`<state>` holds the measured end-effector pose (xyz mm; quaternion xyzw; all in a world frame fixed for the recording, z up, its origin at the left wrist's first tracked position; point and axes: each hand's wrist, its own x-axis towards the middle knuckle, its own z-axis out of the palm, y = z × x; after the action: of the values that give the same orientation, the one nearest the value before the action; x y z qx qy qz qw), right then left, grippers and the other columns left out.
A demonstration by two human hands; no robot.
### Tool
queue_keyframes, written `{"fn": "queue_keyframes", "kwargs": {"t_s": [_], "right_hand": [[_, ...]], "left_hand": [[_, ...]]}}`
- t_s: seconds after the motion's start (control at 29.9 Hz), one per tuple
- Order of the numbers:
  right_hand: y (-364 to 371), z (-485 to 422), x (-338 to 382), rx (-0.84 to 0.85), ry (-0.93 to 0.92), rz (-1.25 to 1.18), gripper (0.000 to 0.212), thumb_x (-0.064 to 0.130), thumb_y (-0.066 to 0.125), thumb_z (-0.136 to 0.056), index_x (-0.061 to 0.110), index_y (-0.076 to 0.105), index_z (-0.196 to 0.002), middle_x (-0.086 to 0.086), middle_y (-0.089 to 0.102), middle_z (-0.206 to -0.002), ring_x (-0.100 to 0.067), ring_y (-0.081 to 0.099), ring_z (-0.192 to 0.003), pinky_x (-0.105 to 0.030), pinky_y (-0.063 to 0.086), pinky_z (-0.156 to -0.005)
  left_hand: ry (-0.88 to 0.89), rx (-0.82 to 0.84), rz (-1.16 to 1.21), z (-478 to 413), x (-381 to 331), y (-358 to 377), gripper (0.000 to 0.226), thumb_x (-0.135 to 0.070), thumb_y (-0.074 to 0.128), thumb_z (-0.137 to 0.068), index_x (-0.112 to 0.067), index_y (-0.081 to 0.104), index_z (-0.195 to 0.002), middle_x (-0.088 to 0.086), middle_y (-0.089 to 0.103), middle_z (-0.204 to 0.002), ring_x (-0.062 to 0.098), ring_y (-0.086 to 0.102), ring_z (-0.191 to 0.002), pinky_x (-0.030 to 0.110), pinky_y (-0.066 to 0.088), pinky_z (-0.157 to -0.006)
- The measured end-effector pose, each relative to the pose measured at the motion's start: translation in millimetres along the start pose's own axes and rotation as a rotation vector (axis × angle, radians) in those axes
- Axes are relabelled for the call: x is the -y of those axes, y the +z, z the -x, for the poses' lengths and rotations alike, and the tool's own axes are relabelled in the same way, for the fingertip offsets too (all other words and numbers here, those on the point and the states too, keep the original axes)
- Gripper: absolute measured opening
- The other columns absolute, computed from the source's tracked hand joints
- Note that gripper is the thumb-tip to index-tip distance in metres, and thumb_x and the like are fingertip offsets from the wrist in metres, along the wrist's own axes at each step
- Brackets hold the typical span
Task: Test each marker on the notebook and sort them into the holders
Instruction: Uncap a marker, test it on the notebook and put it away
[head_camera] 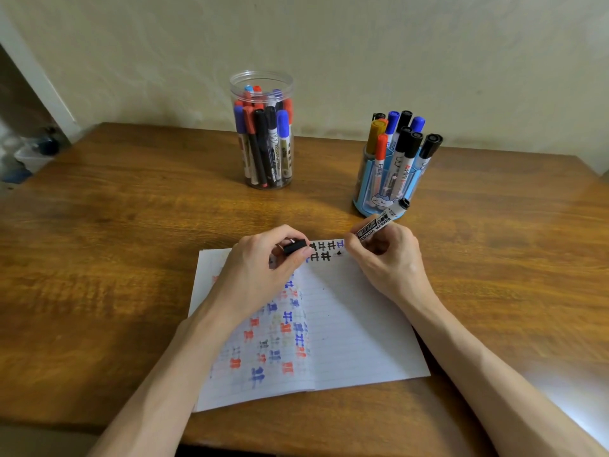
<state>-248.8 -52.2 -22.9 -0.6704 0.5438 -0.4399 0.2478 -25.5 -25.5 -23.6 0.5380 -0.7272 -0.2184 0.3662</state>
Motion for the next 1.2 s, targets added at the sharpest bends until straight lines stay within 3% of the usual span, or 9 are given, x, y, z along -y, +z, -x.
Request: {"fn": "queue_keyframes", "kwargs": {"t_s": [0.3,0.54,0.67,0.84,0.97,1.2], "right_hand": [[1.0,0.0,-1.1,0.04,-0.002,-0.032,0.016,0.019,0.074,-0.09,0.025,0.07,-0.075,0.015,0.068,-0.063,-0.005,0.06,-0.058,-0.022,0.049,-0.055],[1.6,2.1,-0.9,-0.025,-0.011,0.032,0.014,0.018,0.074,-0.088,0.019,0.068,-0.074,0.009,0.062,-0.059,-0.002,0.05,-0.052,-0.017,0.04,-0.05],[-0.6,1.4,-0.2,-0.018,0.006,-0.026,0.016,0.014,0.072,-0.089,0.021,0.068,-0.074,0.019,0.061,-0.057,-0.001,0.052,-0.052,-0.013,0.039,-0.052],[-0.5,-0.9,-0.5,-0.004,0.016,-0.051,0.013,0.018,0.073,-0.091,0.022,0.072,-0.079,0.009,0.071,-0.067,-0.007,0.068,-0.062,-0.02,0.051,-0.059],[-0.9,0.5,1.5,0.026,-0.005,-0.017,0.012,0.02,0.074,-0.093,0.022,0.073,-0.081,0.011,0.073,-0.07,-0.009,0.07,-0.065,-0.025,0.057,-0.06],[-0.8,0.9,3.6,0.045,0.024,0.024,0.018,0.019,0.073,-0.09,0.023,0.071,-0.072,0.013,0.071,-0.065,-0.004,0.064,-0.06,-0.018,0.048,-0.053]], "left_hand": [[0.011,-0.003,-0.007,0.1,-0.4,0.1,0.013,-0.039,0.065,-0.097,-0.031,0.07,-0.106,-0.021,0.072,-0.096,0.0,0.066,-0.095,0.026,0.056,-0.074],[0.016,-0.005,-0.002,-0.2,1.6,0.5,0.012,-0.04,0.064,-0.098,-0.032,0.07,-0.104,-0.018,0.073,-0.094,0.002,0.068,-0.093,0.031,0.057,-0.074],[0.016,-0.006,-0.007,0.3,1.8,0.5,0.013,-0.04,0.064,-0.097,-0.032,0.07,-0.105,-0.02,0.072,-0.096,0.0,0.067,-0.095,0.028,0.057,-0.074],[0.02,-0.006,0.001,0.1,1.4,-0.2,0.013,-0.039,0.065,-0.098,-0.03,0.07,-0.105,-0.018,0.073,-0.096,0.003,0.068,-0.094,0.031,0.057,-0.074],[0.02,-0.006,-0.003,0.2,1.6,0.2,0.012,-0.039,0.065,-0.098,-0.031,0.07,-0.105,-0.017,0.073,-0.095,0.003,0.068,-0.093,0.03,0.057,-0.074],[0.024,-0.003,-0.011,-0.6,1.3,0.3,0.014,-0.038,0.064,-0.098,-0.03,0.07,-0.107,-0.02,0.072,-0.097,0.001,0.067,-0.096,0.025,0.056,-0.074]]}}
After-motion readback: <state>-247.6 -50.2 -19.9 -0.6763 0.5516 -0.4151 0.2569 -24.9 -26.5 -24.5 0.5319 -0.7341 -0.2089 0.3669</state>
